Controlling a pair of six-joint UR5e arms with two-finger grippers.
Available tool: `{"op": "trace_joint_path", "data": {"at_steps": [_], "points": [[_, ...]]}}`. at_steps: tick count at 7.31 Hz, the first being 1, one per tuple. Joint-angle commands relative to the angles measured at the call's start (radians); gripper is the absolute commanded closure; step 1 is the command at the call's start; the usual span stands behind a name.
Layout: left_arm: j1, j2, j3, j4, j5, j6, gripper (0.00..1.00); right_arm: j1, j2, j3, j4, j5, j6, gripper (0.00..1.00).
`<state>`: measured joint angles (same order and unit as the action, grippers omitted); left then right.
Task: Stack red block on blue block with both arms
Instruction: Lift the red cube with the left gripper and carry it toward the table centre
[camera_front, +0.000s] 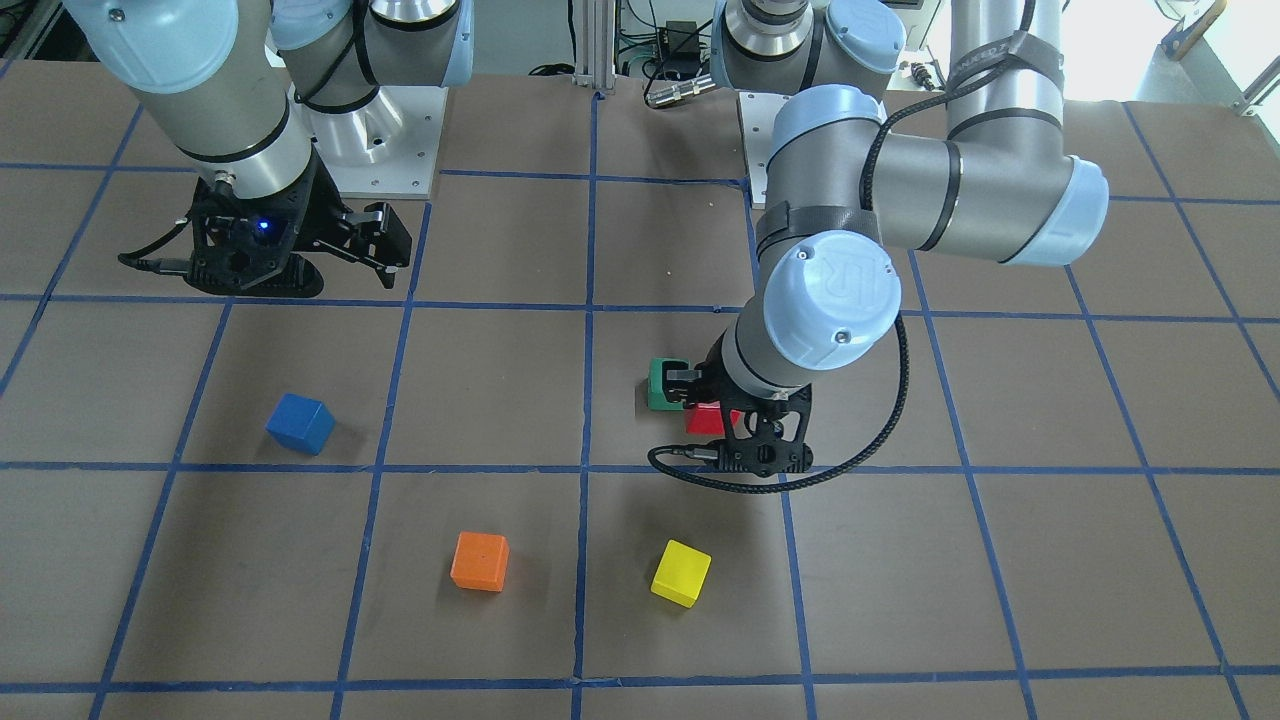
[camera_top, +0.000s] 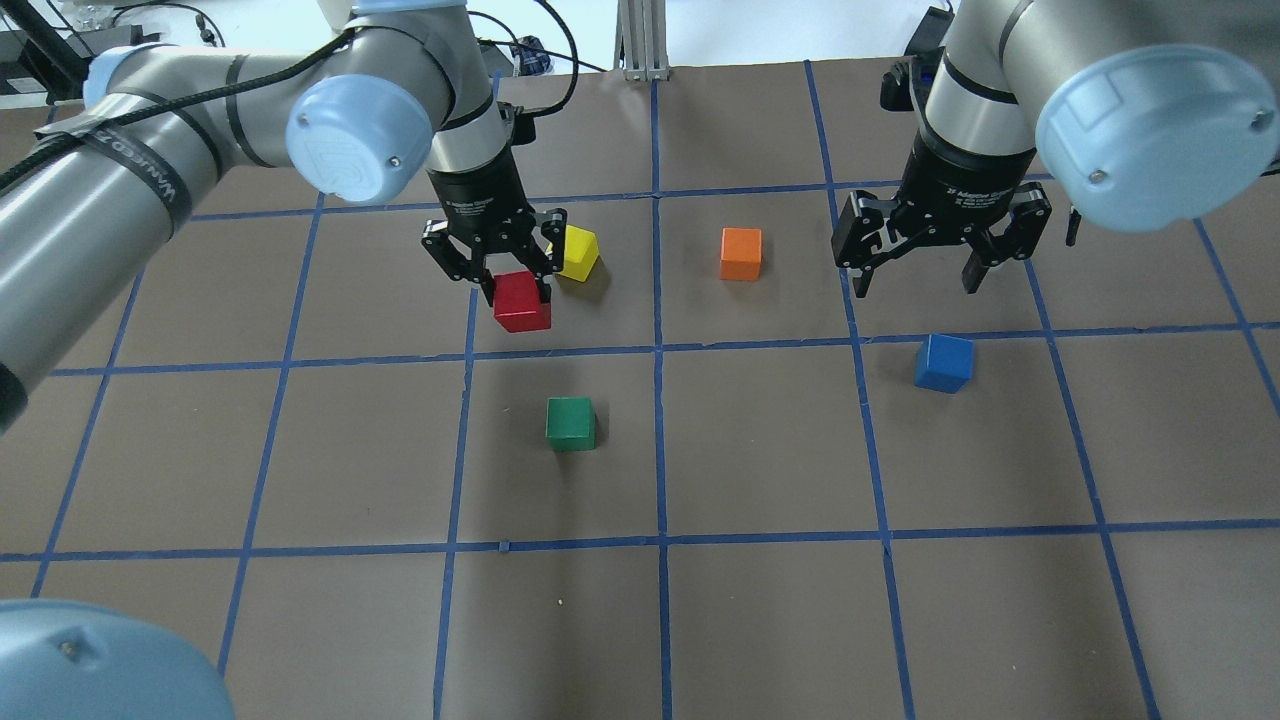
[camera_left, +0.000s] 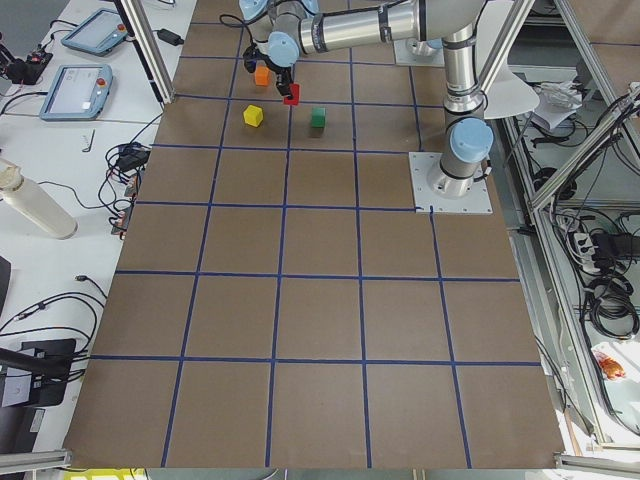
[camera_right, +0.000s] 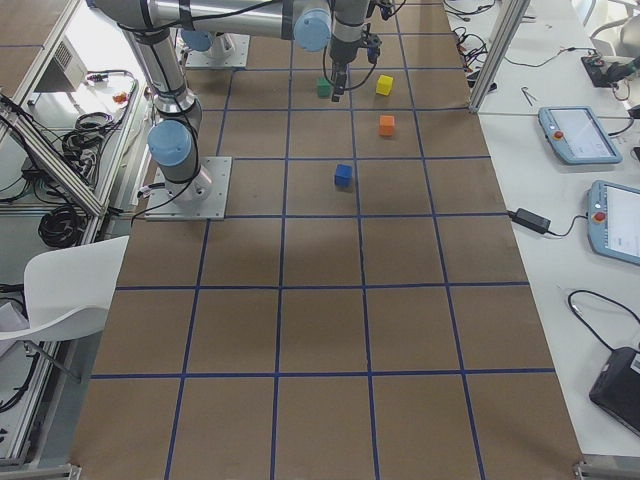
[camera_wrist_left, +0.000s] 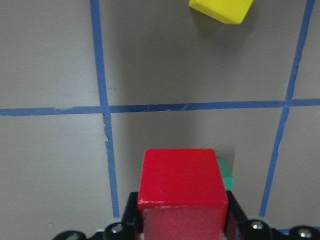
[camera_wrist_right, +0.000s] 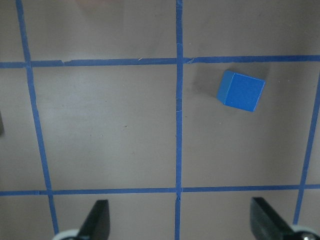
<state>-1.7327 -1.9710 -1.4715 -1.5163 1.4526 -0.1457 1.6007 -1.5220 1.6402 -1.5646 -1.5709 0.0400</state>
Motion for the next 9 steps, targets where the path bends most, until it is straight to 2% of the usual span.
{"op": "trace_joint_path", "data": {"at_steps": [1, 5, 8, 9], "points": [[-0.069, -0.038, -0.001, 0.021, -0.035, -0.058, 1.0, -0.001, 0.0, 0.001, 0.0, 0.002, 0.001, 0.0], [-0.155, -0.118, -0.001, 0.059, -0.05, -0.089, 1.0, -0.001, 0.0, 0.001, 0.0, 0.003, 0.001, 0.0], [-0.165, -0.173, -0.004, 0.114, -0.078, -0.083, 1.0, -0.001, 0.0, 0.001, 0.0, 0.002, 0.003, 0.0], [-0.168, -0.181, -0.004, 0.113, -0.08, -0.084, 0.81, -0.001, 0.0, 0.0, 0.001, 0.002, 0.004, 0.0]]}}
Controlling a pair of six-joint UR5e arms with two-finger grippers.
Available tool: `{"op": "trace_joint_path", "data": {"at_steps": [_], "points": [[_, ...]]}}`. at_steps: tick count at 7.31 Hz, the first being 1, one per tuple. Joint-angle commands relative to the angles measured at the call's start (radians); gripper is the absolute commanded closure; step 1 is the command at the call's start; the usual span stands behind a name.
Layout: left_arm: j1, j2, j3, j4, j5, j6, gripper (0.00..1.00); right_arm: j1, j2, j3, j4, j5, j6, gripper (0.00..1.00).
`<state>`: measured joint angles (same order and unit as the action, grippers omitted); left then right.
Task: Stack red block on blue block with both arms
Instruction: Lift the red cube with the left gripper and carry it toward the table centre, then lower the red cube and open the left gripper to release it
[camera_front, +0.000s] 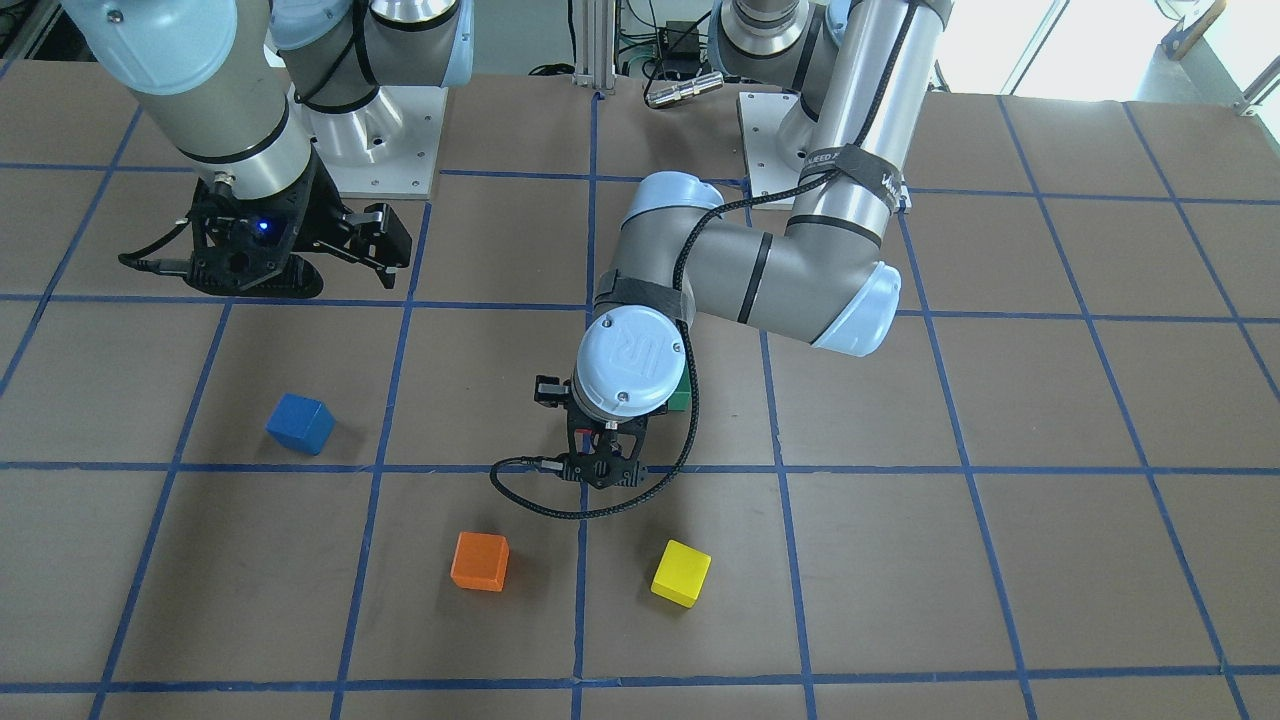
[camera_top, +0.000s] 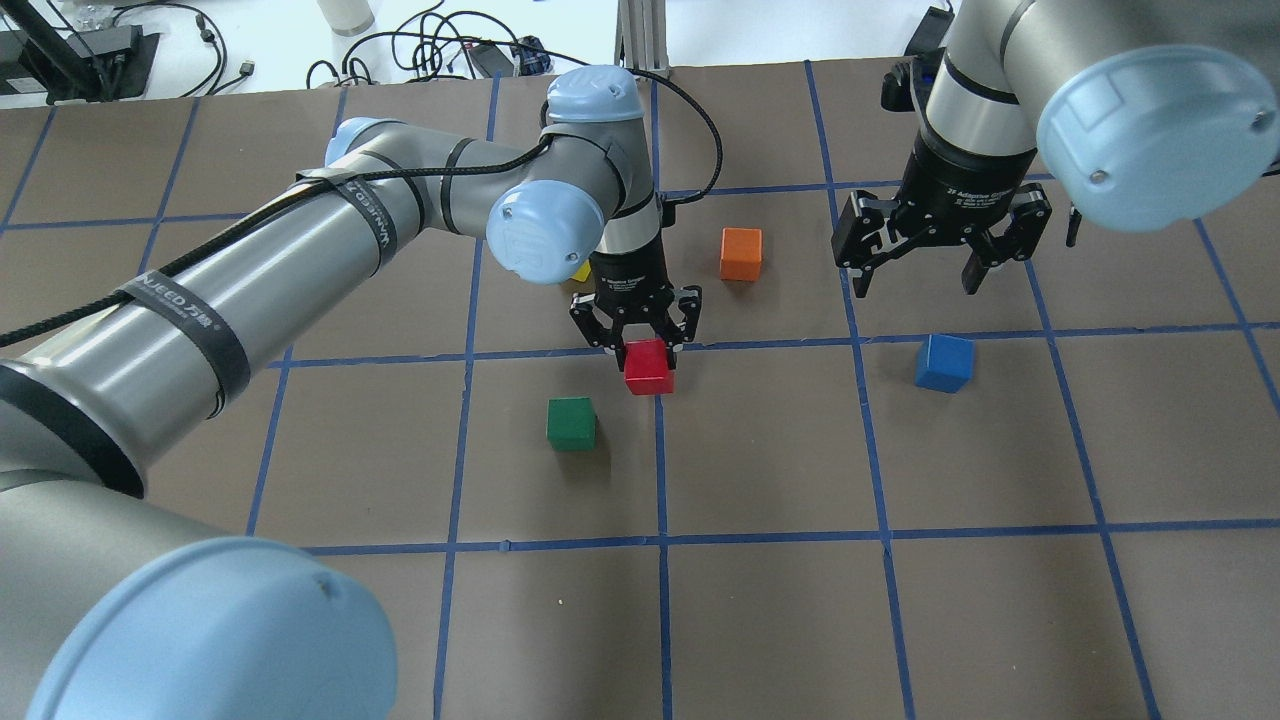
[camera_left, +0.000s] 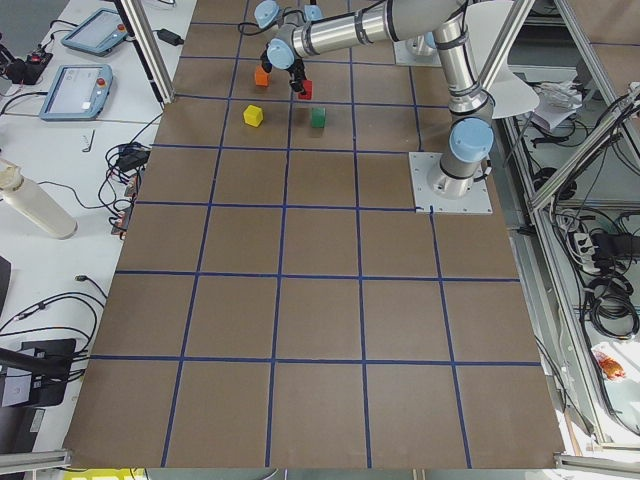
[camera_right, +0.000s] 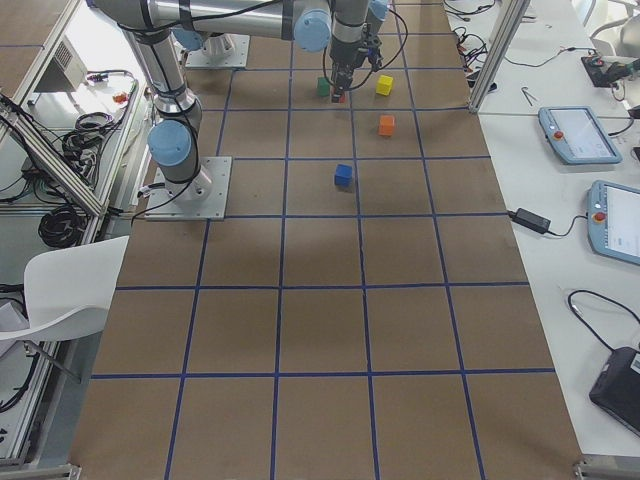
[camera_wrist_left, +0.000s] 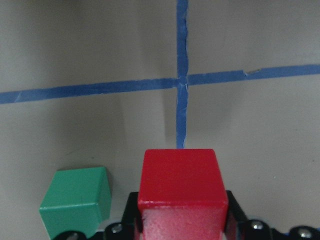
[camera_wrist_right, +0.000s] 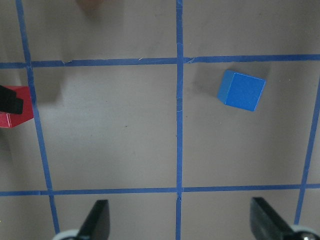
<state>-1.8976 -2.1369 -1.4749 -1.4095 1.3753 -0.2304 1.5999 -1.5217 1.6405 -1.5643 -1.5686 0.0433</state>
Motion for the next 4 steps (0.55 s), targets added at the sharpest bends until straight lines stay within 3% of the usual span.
{"op": "trace_joint_path", "data": {"at_steps": [1, 2, 3, 4], "points": [[-0.014, -0.021, -0.005, 0.006, -0.002, -0.003, 0.71, 0.0, 0.0, -0.001, 0.0, -0.002, 0.001, 0.0], [-0.023, -0.023, -0.008, 0.006, -0.002, -0.003, 0.68, 0.0, 0.0, -0.001, 0.0, -0.002, 0.001, 0.0], [-0.024, -0.026, -0.008, 0.0, -0.002, -0.004, 0.49, 0.0, 0.0, -0.002, 0.0, -0.002, 0.001, 0.0], [-0.024, -0.029, -0.008, -0.005, -0.001, -0.004, 0.37, 0.0, 0.0, -0.002, 0.0, -0.002, 0.001, 0.0]]}}
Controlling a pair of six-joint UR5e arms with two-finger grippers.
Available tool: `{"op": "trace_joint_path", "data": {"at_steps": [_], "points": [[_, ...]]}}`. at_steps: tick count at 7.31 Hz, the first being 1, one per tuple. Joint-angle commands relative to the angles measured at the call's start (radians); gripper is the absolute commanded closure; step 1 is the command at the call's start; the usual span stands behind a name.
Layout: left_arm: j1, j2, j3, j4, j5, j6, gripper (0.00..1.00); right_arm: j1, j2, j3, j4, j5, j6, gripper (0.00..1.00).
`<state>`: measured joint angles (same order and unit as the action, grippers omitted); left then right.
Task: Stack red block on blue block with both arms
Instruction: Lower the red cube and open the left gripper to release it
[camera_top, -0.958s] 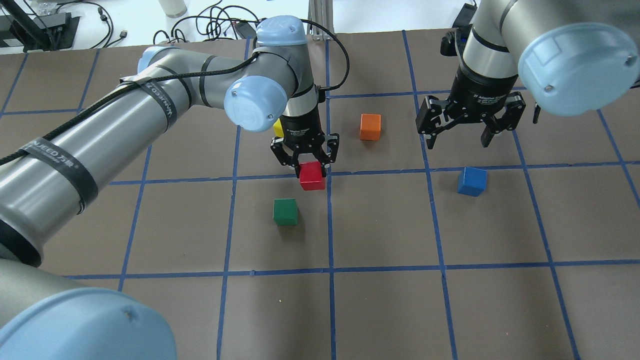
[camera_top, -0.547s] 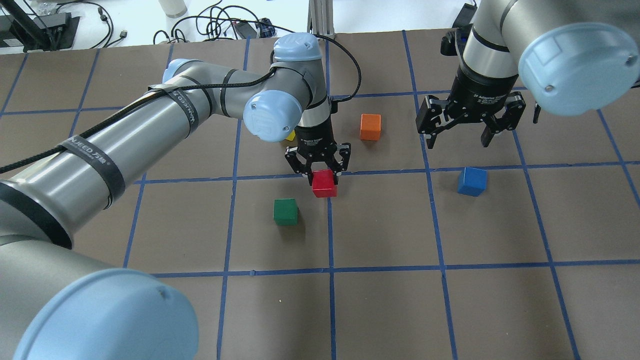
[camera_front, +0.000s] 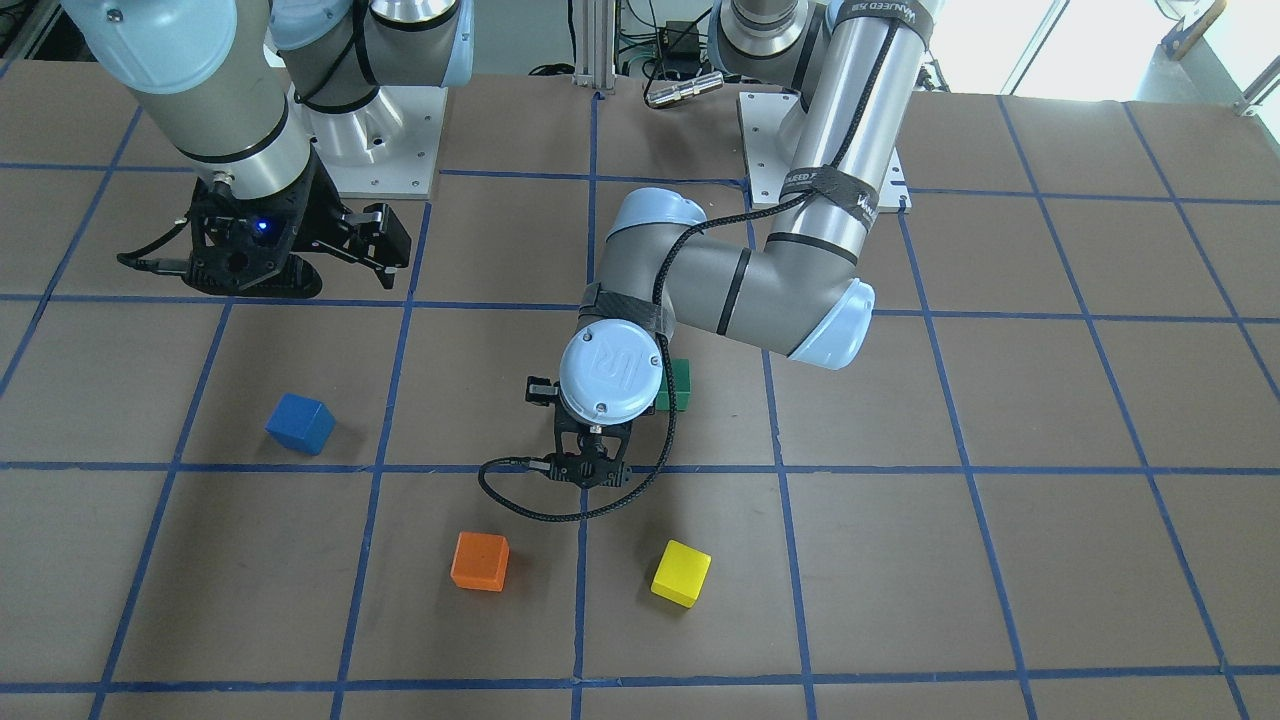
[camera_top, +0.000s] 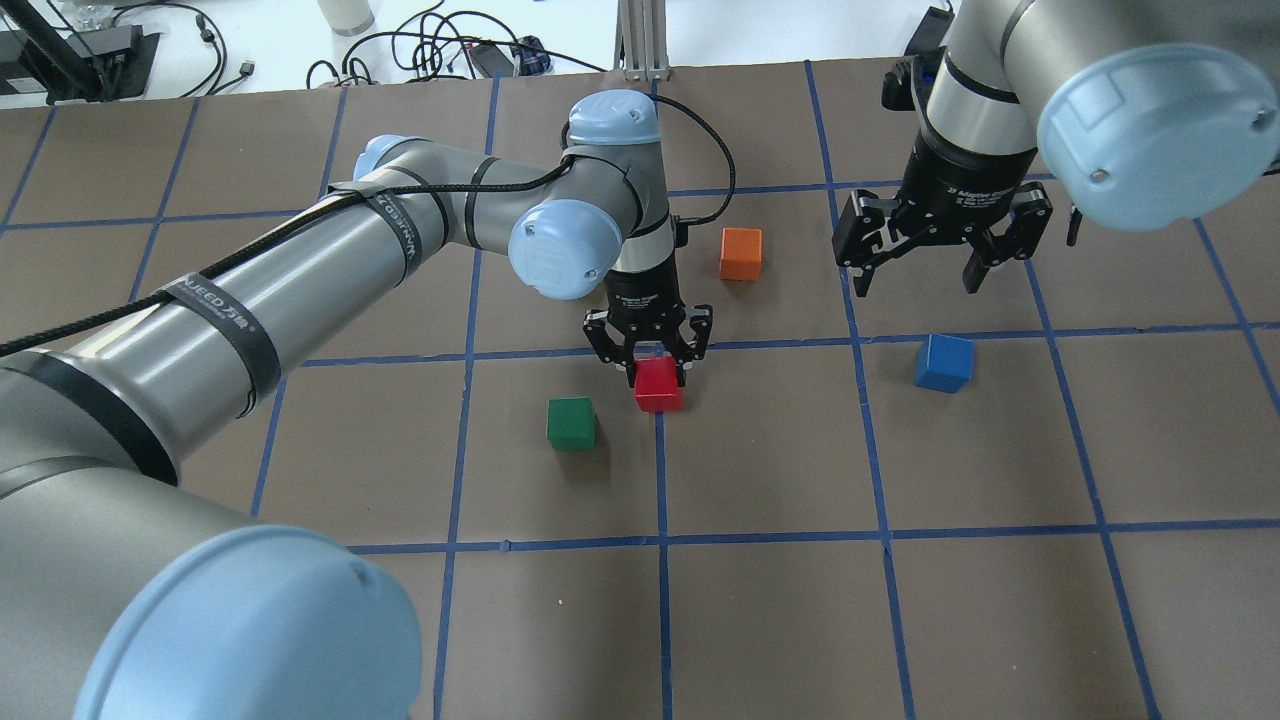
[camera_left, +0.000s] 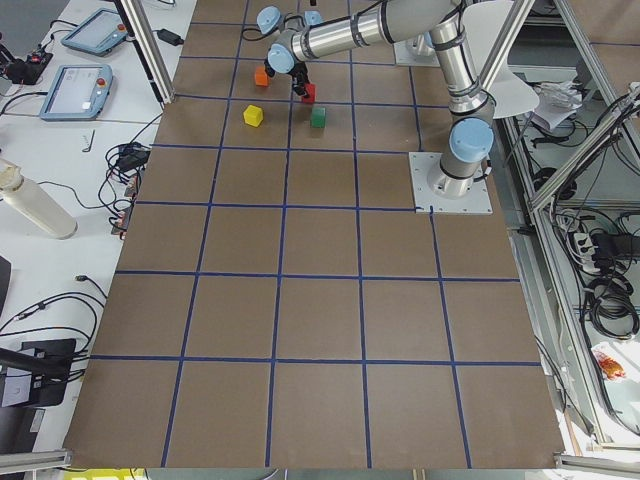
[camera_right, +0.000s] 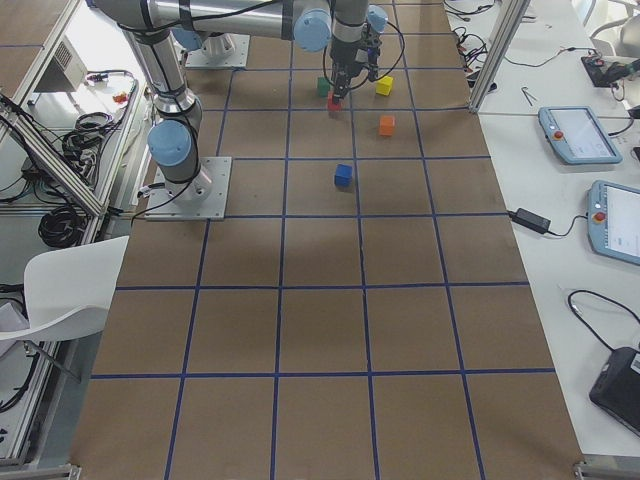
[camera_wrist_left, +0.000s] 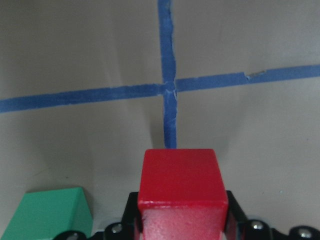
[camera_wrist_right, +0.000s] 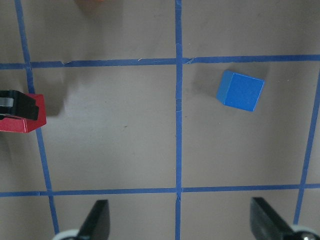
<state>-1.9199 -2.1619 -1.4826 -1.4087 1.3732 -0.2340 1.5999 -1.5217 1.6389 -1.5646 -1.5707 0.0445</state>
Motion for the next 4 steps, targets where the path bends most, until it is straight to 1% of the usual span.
{"op": "trace_joint_path", "data": {"at_steps": [1, 2, 3, 4], "points": [[-0.002, -0.003, 0.004, -0.006, 0.001, -0.001, 0.12, 0.0, 0.0, -0.004, 0.0, 0.0, 0.0, 0.0], [-0.002, 0.0, 0.011, -0.007, 0.004, -0.001, 0.04, 0.0, 0.0, -0.007, 0.0, 0.0, 0.0, 0.0], [-0.001, 0.02, 0.013, -0.007, 0.009, 0.001, 0.0, 0.0, 0.0, -0.008, 0.0, 0.0, 0.0, 0.0], [0.013, 0.04, 0.024, -0.009, 0.012, 0.001, 0.0, 0.0, 0.0, -0.01, 0.0, 0.001, 0.0, 0.0]]}}
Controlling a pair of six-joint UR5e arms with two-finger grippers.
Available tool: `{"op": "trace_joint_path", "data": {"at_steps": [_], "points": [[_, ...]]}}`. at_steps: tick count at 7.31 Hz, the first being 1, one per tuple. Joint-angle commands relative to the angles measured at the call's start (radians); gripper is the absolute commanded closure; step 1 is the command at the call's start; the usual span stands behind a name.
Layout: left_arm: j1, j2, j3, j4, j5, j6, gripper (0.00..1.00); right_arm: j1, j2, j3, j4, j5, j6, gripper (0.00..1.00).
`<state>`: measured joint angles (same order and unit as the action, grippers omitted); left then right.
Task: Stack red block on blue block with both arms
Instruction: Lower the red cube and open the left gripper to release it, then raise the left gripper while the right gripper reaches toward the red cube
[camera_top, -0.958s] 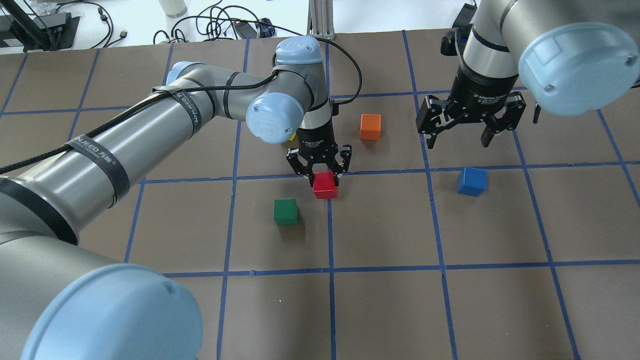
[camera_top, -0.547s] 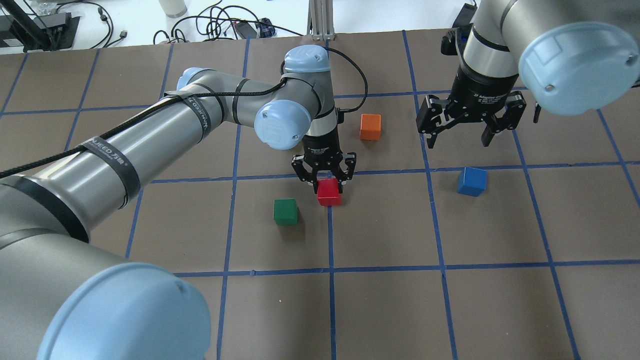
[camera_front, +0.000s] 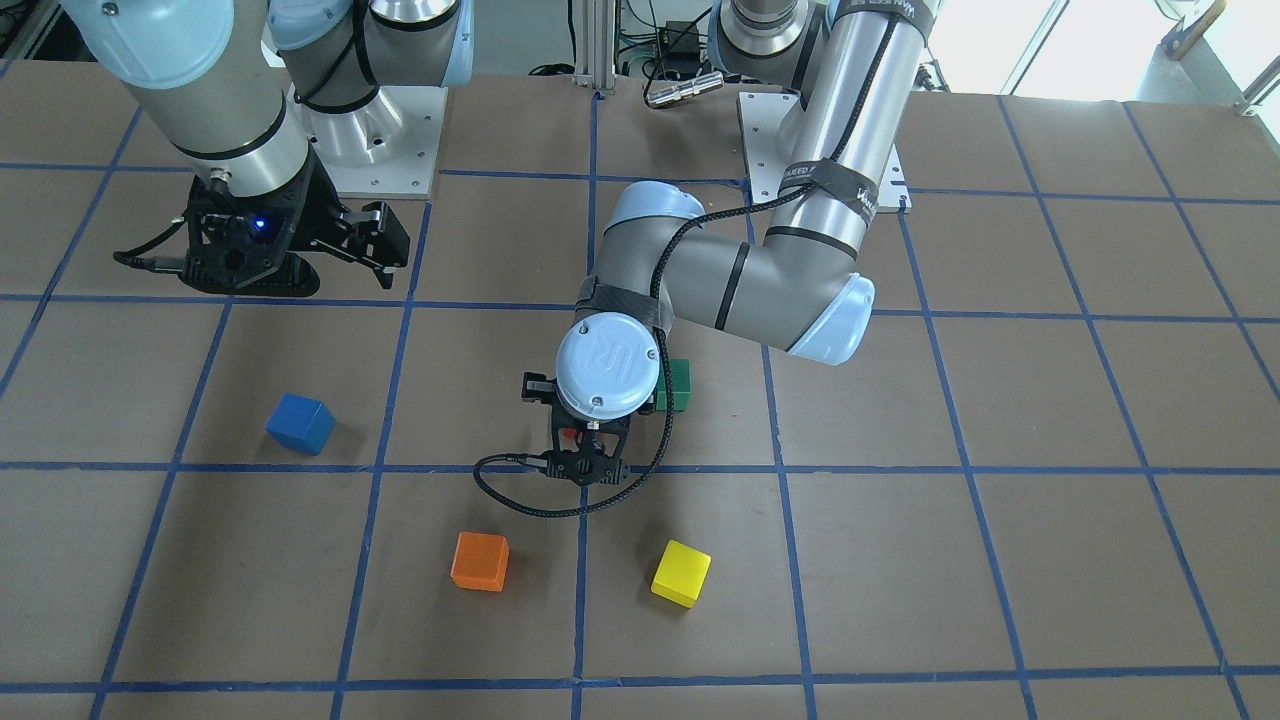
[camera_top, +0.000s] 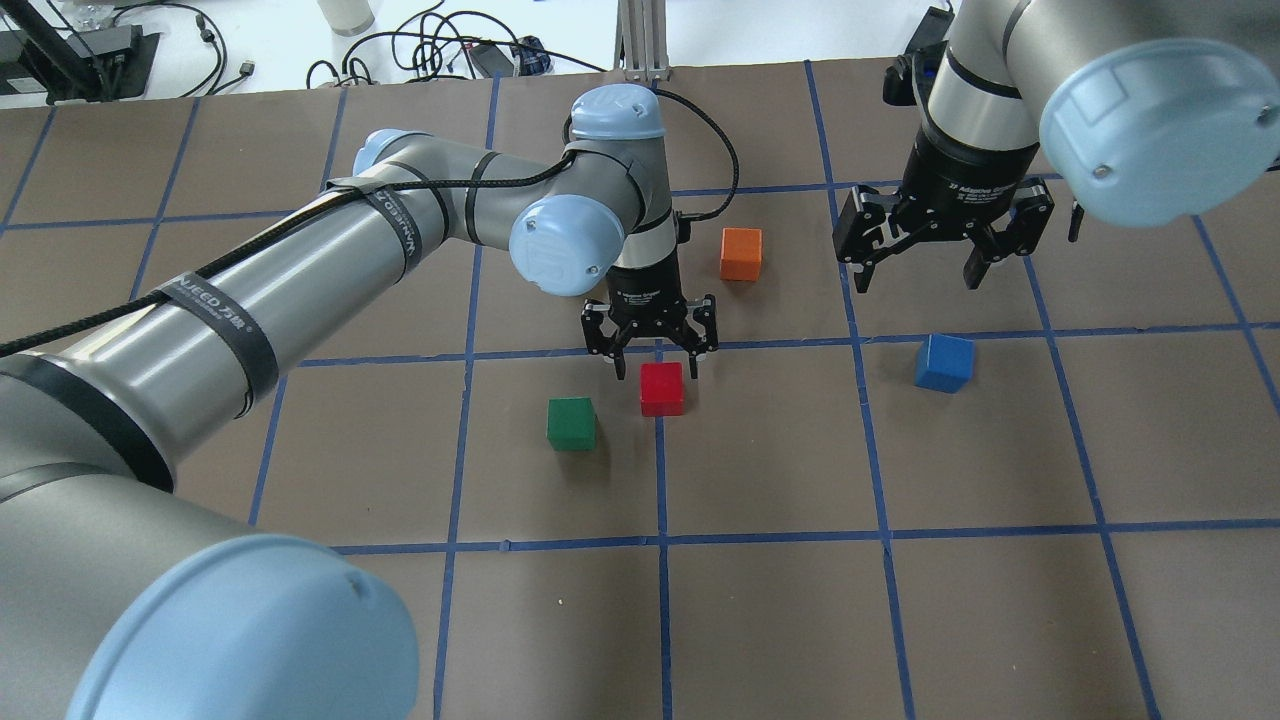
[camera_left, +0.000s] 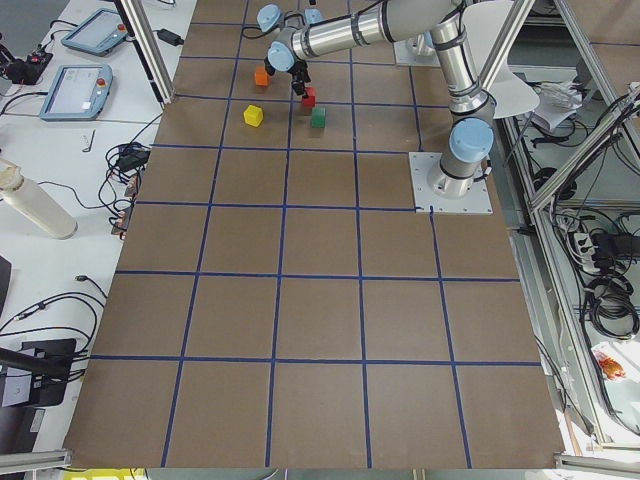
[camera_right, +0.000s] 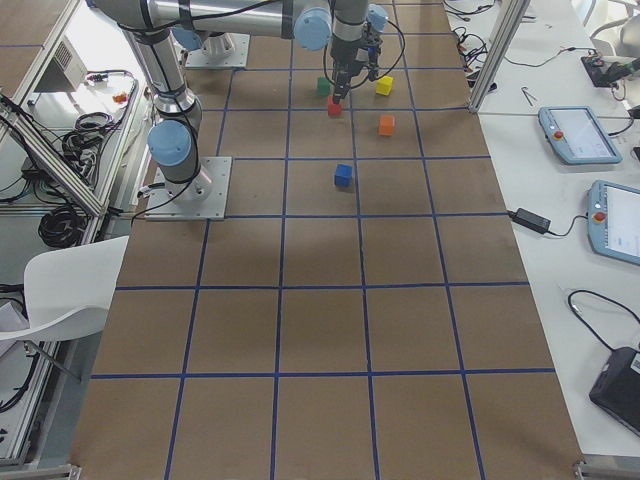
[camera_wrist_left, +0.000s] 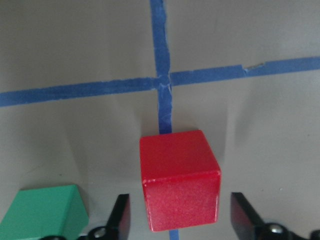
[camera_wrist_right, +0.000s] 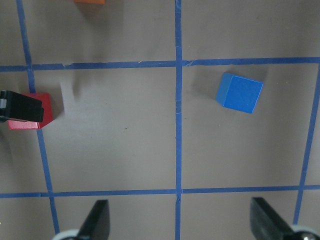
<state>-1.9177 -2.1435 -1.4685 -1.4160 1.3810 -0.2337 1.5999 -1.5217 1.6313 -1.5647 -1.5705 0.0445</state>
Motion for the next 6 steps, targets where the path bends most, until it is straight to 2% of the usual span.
{"op": "trace_joint_path", "data": {"at_steps": [1, 2, 3, 4, 6], "points": [[0.031, 0.037, 0.029, -0.004, 0.039, 0.001, 0.0, 0.0, 0.0, -0.002, 0.0, 0.01, 0.014, 0.0], [0.061, 0.063, 0.057, -0.035, 0.091, 0.004, 0.0, 0.0, 0.0, -0.004, 0.0, 0.015, 0.017, 0.0], [0.081, 0.097, 0.082, -0.119, 0.116, 0.005, 0.0, 0.0, -0.002, -0.007, -0.002, 0.017, 0.02, 0.0], [0.124, 0.123, 0.098, -0.136, 0.154, 0.022, 0.0, 0.003, -0.003, -0.004, -0.023, 0.018, 0.029, 0.0], [0.242, 0.2, 0.109, -0.162, 0.161, 0.092, 0.0, 0.008, 0.009, 0.005, -0.041, 0.023, 0.063, 0.0]]}}
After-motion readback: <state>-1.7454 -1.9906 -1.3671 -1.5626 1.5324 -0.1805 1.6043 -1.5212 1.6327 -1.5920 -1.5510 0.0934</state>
